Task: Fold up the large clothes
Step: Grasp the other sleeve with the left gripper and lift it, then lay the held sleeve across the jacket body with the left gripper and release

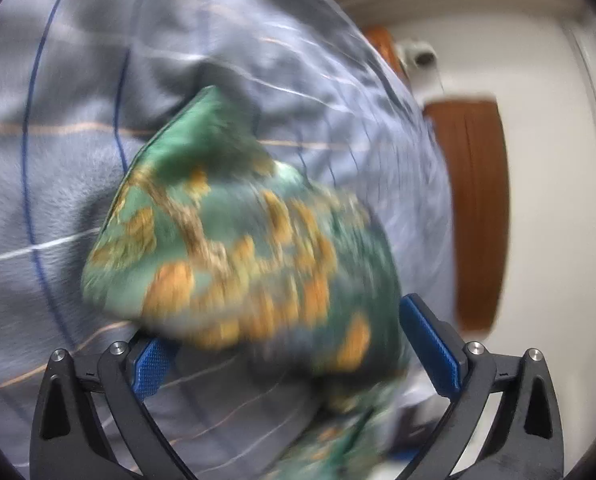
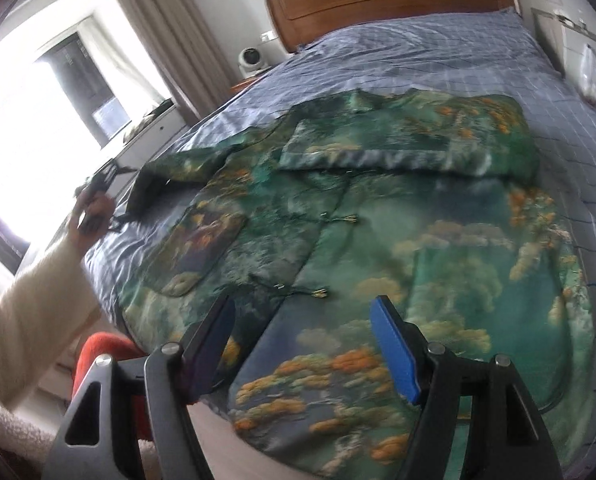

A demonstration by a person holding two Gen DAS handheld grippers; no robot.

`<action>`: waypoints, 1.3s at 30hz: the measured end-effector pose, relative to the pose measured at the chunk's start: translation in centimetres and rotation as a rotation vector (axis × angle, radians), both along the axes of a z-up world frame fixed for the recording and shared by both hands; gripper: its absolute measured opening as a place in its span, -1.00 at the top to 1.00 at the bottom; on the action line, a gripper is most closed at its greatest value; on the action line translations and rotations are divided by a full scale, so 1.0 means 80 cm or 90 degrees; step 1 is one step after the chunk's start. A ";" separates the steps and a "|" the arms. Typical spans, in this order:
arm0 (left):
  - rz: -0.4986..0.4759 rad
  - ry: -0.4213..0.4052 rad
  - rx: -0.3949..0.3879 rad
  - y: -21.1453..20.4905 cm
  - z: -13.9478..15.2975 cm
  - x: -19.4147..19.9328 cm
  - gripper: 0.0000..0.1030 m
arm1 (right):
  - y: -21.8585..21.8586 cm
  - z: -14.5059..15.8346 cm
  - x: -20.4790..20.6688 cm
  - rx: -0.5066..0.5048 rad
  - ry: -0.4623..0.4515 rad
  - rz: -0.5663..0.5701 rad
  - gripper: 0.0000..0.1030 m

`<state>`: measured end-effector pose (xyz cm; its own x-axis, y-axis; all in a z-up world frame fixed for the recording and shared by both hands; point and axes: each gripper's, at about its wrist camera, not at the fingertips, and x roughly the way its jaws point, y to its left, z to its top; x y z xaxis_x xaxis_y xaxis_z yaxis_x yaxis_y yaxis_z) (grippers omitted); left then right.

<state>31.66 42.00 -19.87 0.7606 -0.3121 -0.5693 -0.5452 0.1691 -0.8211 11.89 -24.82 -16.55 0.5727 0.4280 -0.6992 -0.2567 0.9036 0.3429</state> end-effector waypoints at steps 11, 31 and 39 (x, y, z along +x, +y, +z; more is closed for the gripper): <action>-0.019 0.069 0.243 -0.010 0.083 0.029 0.74 | 0.033 -0.007 -0.024 -0.007 -0.005 0.052 -0.36; -0.578 -0.296 0.854 -0.649 0.347 0.111 0.80 | -0.047 -0.009 -0.054 0.025 -0.053 -0.040 -0.36; -0.762 -0.169 0.848 -0.782 0.188 0.089 -0.04 | -0.077 -0.021 -0.064 0.040 -0.042 -0.071 -0.36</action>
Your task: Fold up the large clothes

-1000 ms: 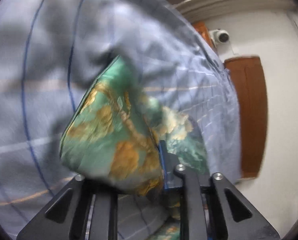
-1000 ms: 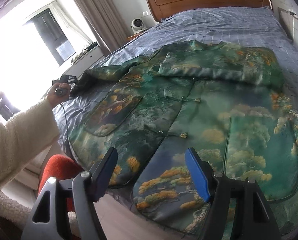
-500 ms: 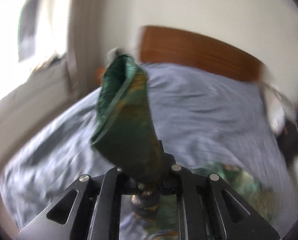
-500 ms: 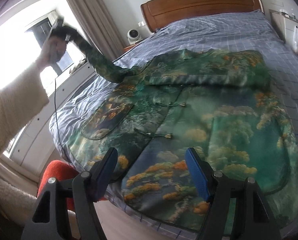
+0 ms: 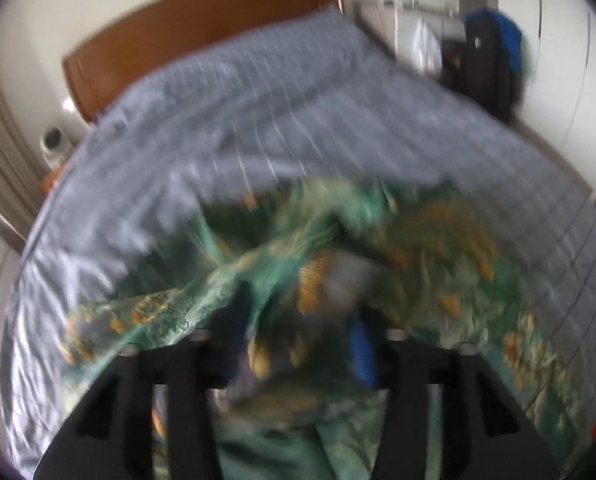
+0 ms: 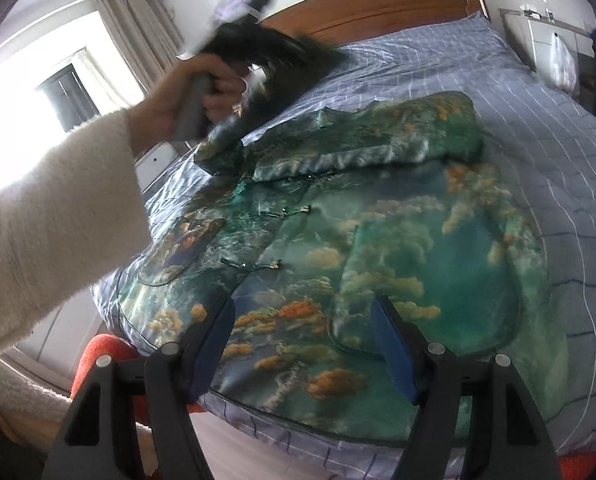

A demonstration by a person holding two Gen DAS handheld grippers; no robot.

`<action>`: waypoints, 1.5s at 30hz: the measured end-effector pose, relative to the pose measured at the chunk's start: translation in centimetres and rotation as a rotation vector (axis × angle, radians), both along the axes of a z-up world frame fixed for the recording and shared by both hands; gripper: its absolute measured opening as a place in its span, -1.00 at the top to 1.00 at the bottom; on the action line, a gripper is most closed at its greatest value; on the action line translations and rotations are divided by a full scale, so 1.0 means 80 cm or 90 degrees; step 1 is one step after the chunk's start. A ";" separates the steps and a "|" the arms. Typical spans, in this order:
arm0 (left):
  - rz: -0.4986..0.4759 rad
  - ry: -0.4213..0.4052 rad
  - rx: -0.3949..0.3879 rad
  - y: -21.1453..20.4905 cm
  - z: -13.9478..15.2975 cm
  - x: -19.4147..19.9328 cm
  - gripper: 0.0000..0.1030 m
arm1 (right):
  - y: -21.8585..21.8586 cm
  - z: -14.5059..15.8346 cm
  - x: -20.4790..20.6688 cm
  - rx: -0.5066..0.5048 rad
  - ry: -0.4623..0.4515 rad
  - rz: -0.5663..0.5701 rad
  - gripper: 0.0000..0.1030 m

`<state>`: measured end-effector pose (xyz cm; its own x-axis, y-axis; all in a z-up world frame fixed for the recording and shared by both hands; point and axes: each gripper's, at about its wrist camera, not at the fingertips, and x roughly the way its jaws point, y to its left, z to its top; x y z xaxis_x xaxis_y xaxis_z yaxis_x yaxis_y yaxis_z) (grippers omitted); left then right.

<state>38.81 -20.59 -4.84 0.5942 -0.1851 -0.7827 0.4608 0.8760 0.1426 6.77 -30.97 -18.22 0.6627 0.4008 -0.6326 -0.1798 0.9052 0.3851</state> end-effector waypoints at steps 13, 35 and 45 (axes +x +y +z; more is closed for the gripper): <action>0.051 -0.075 0.001 0.275 0.036 -0.064 -0.79 | -0.008 -0.010 0.002 0.028 0.007 -0.005 -0.36; 0.273 -0.060 0.059 0.361 -0.138 -0.001 -0.75 | -0.006 -0.008 0.390 0.206 0.216 -0.037 -0.35; 0.322 -0.025 0.003 0.385 -0.151 0.003 -0.71 | 0.060 -0.035 0.413 0.017 0.199 0.001 0.82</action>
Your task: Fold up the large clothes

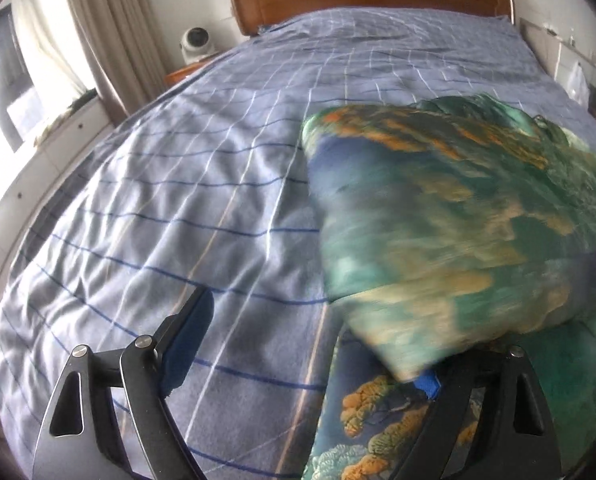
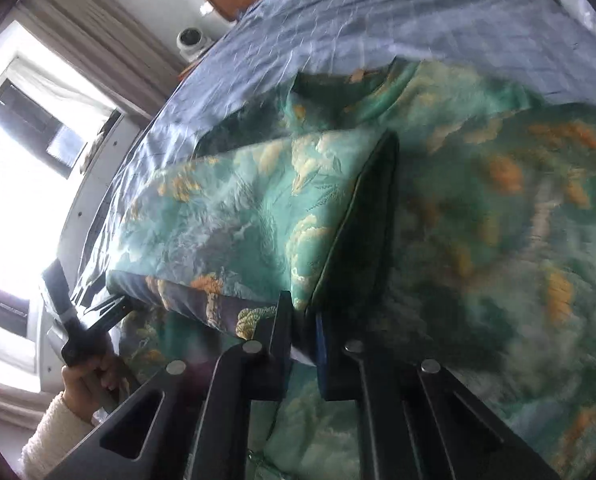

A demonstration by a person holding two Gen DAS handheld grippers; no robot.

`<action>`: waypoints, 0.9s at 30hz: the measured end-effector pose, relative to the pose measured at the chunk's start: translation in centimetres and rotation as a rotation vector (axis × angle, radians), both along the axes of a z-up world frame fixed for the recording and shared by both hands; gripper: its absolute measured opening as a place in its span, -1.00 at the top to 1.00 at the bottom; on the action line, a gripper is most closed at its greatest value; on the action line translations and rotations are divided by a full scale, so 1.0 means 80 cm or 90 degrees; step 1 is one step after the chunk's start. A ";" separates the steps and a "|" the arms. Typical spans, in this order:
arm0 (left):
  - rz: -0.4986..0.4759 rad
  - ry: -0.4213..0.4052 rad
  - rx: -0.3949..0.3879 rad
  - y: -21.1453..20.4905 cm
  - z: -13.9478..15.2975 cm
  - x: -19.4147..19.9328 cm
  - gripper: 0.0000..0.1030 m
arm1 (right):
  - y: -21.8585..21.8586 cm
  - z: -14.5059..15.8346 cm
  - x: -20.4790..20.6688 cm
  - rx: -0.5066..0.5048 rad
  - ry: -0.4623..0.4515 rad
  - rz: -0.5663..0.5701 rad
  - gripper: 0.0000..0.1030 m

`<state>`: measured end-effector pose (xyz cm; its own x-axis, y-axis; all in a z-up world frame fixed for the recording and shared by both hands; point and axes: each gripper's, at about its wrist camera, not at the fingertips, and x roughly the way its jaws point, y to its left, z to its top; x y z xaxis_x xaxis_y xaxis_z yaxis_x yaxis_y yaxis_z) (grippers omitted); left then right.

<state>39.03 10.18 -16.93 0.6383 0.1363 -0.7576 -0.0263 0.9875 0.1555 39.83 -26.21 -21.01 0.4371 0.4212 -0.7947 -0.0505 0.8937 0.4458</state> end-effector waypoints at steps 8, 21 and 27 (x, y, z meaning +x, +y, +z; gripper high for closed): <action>0.014 0.035 0.015 -0.004 -0.012 -0.001 -0.74 | -0.021 -0.055 0.002 -0.015 0.046 -0.063 0.83; -0.015 -0.003 0.011 0.020 0.074 -0.179 -0.79 | -0.106 0.022 -0.128 0.049 -0.021 -0.121 -0.05; -0.029 -0.020 -0.010 -0.005 0.097 -0.290 -0.81 | -0.135 0.049 -0.277 0.004 -0.078 -0.137 -0.19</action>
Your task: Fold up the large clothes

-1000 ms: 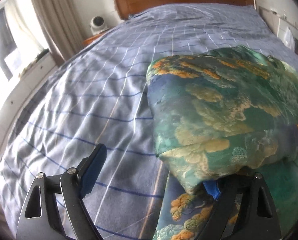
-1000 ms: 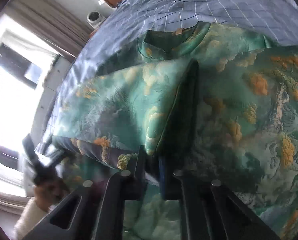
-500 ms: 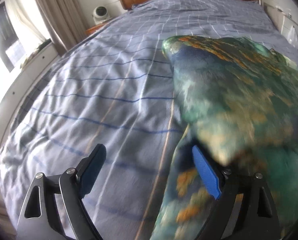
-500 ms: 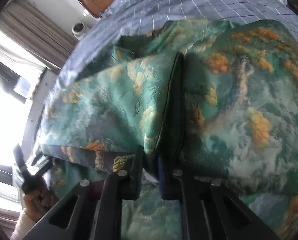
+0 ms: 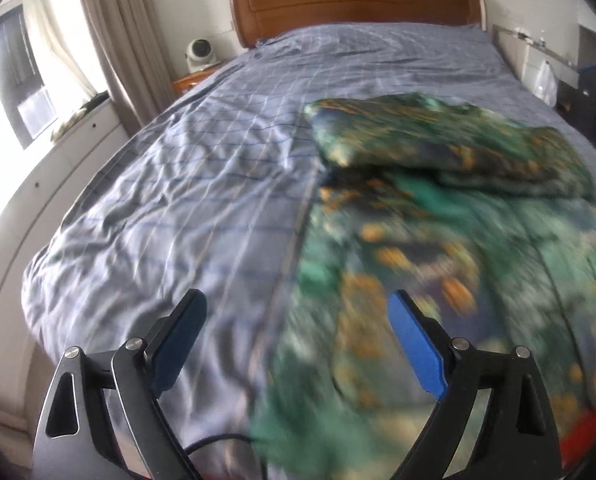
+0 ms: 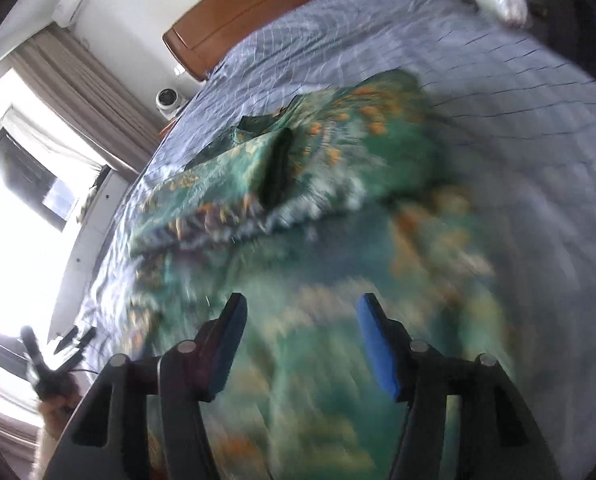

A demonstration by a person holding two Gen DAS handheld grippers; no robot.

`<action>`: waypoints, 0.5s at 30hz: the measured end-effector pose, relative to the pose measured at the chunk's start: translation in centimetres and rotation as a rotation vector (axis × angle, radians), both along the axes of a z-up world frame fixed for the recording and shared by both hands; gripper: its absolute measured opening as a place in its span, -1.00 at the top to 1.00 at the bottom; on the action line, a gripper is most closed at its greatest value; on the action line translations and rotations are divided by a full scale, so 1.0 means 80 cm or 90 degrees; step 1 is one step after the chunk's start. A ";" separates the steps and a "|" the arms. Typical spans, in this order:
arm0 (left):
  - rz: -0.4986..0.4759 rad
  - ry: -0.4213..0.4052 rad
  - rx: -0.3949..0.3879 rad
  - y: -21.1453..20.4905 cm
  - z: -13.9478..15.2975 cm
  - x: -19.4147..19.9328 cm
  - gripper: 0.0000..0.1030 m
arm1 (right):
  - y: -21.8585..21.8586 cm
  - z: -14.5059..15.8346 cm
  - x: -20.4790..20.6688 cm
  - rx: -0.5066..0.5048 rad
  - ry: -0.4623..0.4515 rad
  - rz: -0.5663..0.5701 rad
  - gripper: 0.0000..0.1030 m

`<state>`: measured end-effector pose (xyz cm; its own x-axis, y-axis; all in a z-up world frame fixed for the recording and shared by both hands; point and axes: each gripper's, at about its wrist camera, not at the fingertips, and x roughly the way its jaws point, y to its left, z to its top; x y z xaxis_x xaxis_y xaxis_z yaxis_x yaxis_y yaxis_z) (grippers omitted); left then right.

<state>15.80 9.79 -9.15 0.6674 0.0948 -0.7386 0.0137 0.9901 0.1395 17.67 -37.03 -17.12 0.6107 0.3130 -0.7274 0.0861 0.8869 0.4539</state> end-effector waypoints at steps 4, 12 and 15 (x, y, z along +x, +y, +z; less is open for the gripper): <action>-0.013 -0.002 -0.009 -0.022 0.006 -0.056 -0.87 | -0.008 0.001 -0.095 -0.065 -0.023 -0.030 -0.27; -0.012 0.000 -0.016 -0.067 0.000 -0.118 -0.89 | 0.013 -0.007 -0.206 -0.164 -0.063 -0.049 -0.36; -0.003 0.021 -0.028 -0.075 -0.011 -0.122 -0.89 | 0.031 -0.011 -0.219 -0.181 -0.079 -0.039 -0.36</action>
